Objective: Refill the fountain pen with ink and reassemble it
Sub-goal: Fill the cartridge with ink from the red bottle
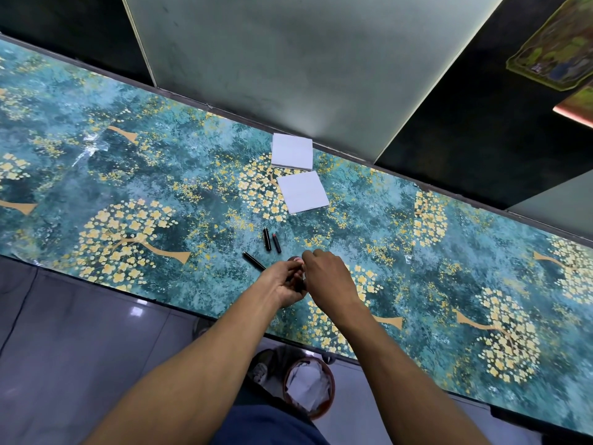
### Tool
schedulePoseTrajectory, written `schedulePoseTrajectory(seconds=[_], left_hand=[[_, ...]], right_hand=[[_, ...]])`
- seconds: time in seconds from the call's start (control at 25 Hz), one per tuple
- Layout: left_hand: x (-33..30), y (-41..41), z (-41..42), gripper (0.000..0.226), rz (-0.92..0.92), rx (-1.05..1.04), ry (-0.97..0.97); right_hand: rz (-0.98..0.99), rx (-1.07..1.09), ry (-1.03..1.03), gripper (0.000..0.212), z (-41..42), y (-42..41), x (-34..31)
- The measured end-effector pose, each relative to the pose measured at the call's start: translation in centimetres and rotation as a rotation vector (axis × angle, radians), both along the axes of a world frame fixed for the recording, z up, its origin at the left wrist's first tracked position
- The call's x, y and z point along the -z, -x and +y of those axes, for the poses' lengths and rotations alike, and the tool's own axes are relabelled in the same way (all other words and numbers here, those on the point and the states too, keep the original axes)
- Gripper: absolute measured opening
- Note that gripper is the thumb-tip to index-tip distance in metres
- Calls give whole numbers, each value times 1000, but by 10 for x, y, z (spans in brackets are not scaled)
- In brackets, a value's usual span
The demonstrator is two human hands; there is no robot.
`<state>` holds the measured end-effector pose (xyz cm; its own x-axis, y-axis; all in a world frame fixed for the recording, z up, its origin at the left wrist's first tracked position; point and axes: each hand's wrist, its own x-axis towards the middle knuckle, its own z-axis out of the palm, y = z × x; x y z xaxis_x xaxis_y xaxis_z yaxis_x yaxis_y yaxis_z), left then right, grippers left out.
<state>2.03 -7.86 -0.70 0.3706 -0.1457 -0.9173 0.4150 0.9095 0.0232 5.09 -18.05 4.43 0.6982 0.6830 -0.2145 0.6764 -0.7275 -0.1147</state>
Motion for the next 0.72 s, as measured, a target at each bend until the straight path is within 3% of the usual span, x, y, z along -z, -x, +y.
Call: schedulePoseTrajectory(seconds=[0.36, 0.72], left_hand=[[1, -2, 1, 18, 14, -85, 45], [-4, 1, 2, 19, 16, -27, 19]], right_hand=[[7, 78, -21, 15, 0, 2, 4], [15, 50, 14, 13, 6, 3, -1]])
